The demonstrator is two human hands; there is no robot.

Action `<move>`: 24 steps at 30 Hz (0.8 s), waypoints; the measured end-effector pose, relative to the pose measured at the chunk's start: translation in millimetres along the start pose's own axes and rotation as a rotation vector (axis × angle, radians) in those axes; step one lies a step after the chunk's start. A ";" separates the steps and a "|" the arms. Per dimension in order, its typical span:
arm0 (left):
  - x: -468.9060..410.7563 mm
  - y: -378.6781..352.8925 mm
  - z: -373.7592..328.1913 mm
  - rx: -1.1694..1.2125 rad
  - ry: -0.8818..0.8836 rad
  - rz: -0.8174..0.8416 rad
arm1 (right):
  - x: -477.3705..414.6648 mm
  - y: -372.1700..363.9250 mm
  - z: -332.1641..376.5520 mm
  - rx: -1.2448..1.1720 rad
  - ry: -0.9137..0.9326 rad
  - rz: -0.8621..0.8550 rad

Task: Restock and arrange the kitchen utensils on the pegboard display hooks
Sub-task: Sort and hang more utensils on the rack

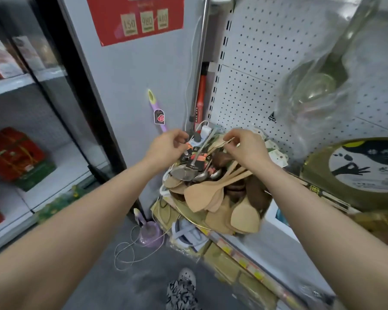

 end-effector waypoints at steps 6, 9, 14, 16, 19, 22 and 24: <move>-51.2 -20.8 32.3 -0.063 0.052 0.086 | -35.3 -32.8 -26.2 0.013 -0.117 0.046; -73.1 -33.8 51.3 -0.061 0.084 0.111 | -50.7 -51.3 -36.0 0.032 -0.156 0.101; -95.6 -64.6 81.0 -0.102 0.079 0.197 | -61.7 -77.8 -58.3 0.091 -0.247 0.164; -105.8 -81.1 91.2 -0.109 0.066 0.253 | -63.4 -90.0 -67.3 0.103 -0.296 0.181; -121.3 -103.7 97.6 -0.140 0.028 0.313 | -63.1 -106.9 -81.0 0.131 -0.392 0.170; -133.4 -128.1 96.2 -0.166 -0.087 0.364 | -54.9 -120.5 -99.9 0.176 -0.537 0.129; -138.2 -144.3 89.9 -0.182 -0.186 0.400 | -46.2 -123.4 -112.0 0.202 -0.625 0.077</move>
Point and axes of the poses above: each hand's wrist, its own x-axis away from the middle knuckle, its own y-axis out of the back of the hand, z = x × y, the point moved 7 cm from there along -x, towards the middle knuckle
